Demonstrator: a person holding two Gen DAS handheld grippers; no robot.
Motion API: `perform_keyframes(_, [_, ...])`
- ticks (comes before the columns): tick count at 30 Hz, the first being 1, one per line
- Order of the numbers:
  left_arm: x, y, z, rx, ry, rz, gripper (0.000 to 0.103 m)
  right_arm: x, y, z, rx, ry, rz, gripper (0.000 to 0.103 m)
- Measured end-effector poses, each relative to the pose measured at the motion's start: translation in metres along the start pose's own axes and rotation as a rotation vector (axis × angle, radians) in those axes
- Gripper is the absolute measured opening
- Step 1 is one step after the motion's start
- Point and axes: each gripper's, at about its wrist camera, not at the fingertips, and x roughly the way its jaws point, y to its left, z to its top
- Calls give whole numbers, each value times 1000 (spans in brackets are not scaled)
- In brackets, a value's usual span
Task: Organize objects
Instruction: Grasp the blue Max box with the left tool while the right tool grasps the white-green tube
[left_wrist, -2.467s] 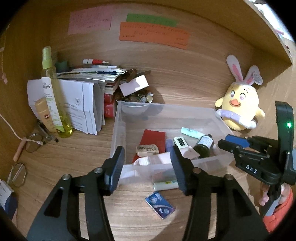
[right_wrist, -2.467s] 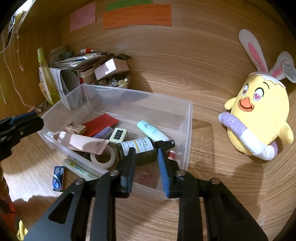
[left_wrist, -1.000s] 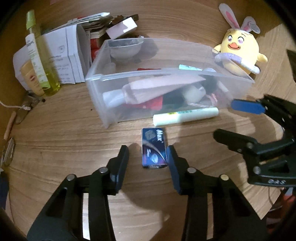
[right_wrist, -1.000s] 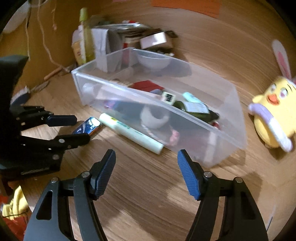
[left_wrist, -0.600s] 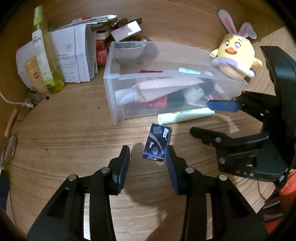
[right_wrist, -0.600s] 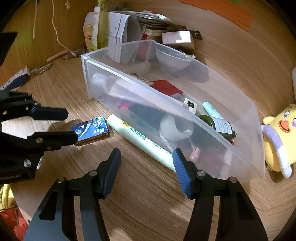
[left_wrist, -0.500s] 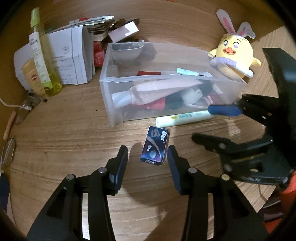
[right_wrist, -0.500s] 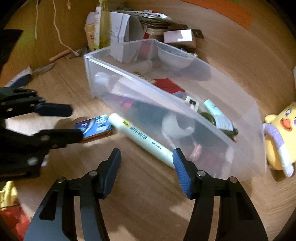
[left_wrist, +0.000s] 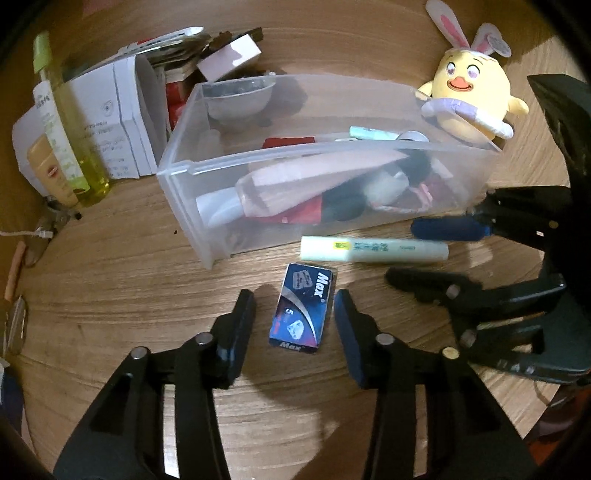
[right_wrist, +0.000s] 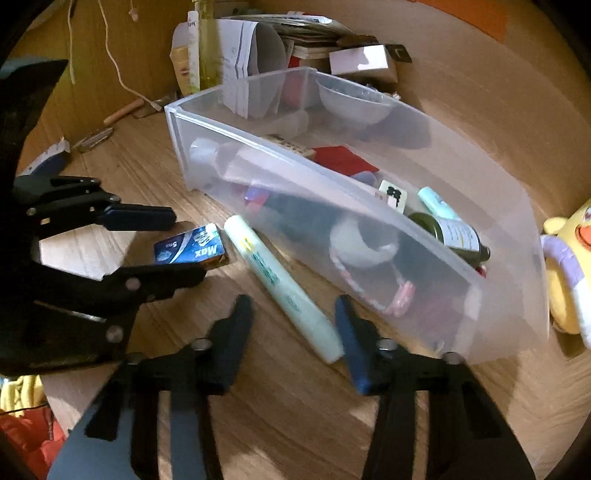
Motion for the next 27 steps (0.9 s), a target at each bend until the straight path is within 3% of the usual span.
perform_keyframes(4, [-1,-4,-1,19,-10,-4,27,-3,1,-6,20,-8,26,24])
perform_keyframes(12, [-14,-7,-14,7,-20,-24,27,-14,8,-23,35,-3,73,15])
perform_keyframes(18, [-28,-5,-22,-25,-42,-34,27,-17,5,-27,79,12,99,19])
perform_keyframes(27, [-49,1,-18,-73,-111,-34,27,3,18,0,46,-6,59,21])
